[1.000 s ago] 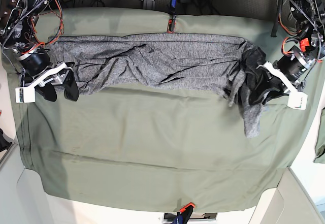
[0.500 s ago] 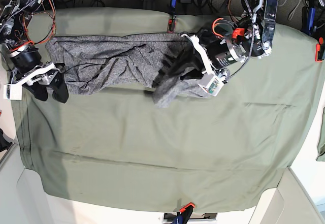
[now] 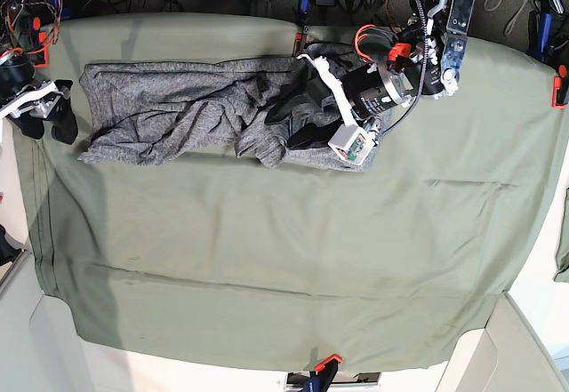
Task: Fold the T-shirt properly
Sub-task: 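Fold the held strip end with the left gripper toward the right gripper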
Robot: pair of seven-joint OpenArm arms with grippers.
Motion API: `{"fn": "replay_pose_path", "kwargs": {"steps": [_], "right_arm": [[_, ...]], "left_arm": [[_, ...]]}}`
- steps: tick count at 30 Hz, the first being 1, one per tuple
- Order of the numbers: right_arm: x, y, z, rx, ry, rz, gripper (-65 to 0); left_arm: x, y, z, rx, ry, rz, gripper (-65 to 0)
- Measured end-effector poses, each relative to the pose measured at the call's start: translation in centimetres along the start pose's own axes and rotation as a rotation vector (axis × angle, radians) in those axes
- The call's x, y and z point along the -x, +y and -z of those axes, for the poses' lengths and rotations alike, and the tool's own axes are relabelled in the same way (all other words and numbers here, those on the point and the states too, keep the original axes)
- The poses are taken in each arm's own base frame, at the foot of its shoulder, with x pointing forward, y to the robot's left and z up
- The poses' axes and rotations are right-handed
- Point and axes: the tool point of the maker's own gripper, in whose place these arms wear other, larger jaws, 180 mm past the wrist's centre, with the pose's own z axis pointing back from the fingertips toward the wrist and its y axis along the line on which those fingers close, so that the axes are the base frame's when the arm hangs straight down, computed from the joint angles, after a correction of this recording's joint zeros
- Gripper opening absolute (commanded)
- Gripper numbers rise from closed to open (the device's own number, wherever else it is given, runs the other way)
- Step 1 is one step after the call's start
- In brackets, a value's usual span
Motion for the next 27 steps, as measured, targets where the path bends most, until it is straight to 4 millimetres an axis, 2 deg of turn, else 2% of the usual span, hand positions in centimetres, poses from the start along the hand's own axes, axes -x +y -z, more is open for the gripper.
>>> {"fn": "replay_pose_path", "kwargs": {"steps": [3,6,9,13,17,20,25,27], "right_arm": [[1.3,-0.3,1.2,-0.016,0.016,0.041,-21.7],[4.3,-0.7,2.7,-0.008,0.110,0.040,-21.7],[7.0,0.0,4.3,-0.021,0.178,0.022,-21.7],[7.3,1.8,5.5,-0.073,0.167,0.027,-21.7],[7.5,2.6,5.8,-0.095,0.168,0.032,-21.7],[7.5,2.6,5.8,-0.096,0.169,0.032,-21.7],[7.4,2.9,5.8,-0.110,0.163,0.046,-21.9],[7.3,3.0,5.8,-0.116,0.160,0.054,-28.1]], "left_arm": [[-0.6,-0.8,0.7,0.016,-0.031,-0.033,-28.9],[-0.4,-1.4,1.0,0.034,-0.022,-0.060,-28.9],[-1.2,-2.4,0.6,0.070,-0.024,-0.057,-28.9],[-3.8,-3.8,0.0,0.112,-0.090,-0.037,-28.9],[-4.4,-4.3,-0.2,0.130,-0.115,-0.046,-28.9],[-3.9,-3.7,-0.2,0.102,-0.084,-0.020,-28.9],[-3.8,-0.4,-1.5,-0.013,-0.073,0.006,-29.1],[-4.1,1.1,-2.4,-0.061,-0.082,0.006,-29.2]]}}
